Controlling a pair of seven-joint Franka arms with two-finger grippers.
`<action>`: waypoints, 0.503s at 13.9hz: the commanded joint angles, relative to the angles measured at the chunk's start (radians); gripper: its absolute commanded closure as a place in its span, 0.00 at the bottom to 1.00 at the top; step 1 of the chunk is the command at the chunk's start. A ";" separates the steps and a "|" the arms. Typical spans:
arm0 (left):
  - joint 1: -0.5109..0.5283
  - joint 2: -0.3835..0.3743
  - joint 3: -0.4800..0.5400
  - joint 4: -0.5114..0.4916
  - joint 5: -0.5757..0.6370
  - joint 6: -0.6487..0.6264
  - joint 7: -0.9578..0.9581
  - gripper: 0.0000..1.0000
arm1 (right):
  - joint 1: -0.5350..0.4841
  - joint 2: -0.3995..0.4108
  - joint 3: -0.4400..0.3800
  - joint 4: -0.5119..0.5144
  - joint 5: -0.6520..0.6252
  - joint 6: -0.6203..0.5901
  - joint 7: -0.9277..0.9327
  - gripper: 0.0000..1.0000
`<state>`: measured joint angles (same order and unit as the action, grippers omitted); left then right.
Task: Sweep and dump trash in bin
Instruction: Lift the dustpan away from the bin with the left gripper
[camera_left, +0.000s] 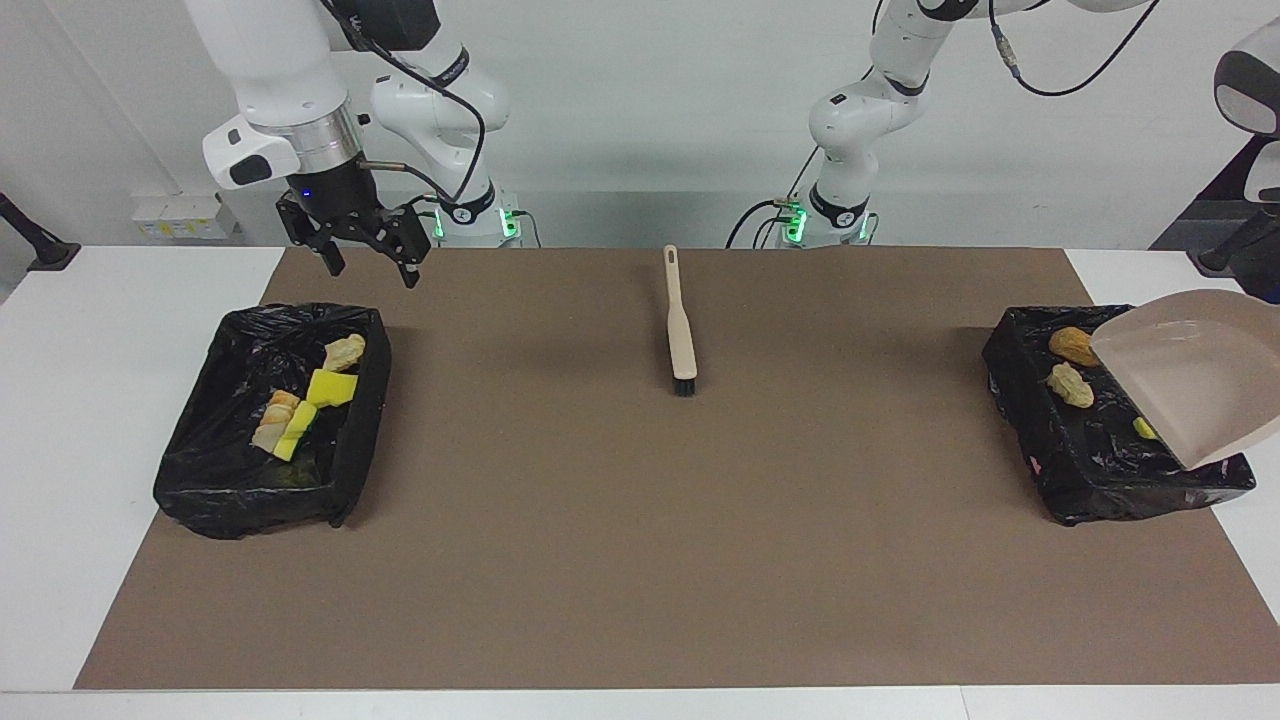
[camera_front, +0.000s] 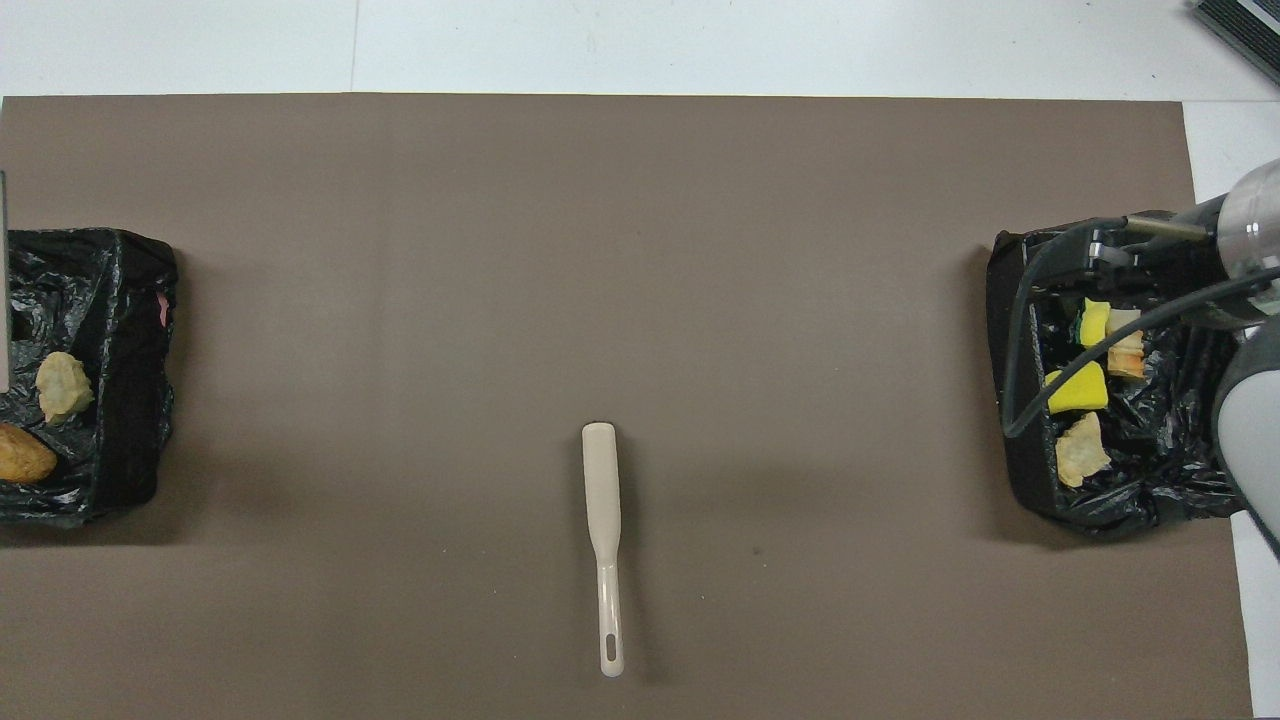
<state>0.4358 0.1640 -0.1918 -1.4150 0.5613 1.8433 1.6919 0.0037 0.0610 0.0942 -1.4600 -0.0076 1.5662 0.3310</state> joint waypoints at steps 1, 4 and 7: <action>-0.012 -0.038 -0.011 -0.007 -0.144 -0.064 -0.129 1.00 | -0.025 0.028 0.007 0.043 -0.009 -0.029 -0.024 0.00; -0.061 -0.080 -0.083 -0.065 -0.168 -0.150 -0.409 1.00 | -0.031 0.025 0.009 0.038 -0.003 -0.011 -0.023 0.00; -0.150 -0.113 -0.086 -0.108 -0.274 -0.237 -0.679 1.00 | -0.031 0.020 0.007 0.021 0.003 0.005 -0.024 0.00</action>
<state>0.3294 0.1080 -0.2930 -1.4569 0.3492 1.6379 1.1499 -0.0168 0.0749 0.0947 -1.4460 -0.0077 1.5662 0.3310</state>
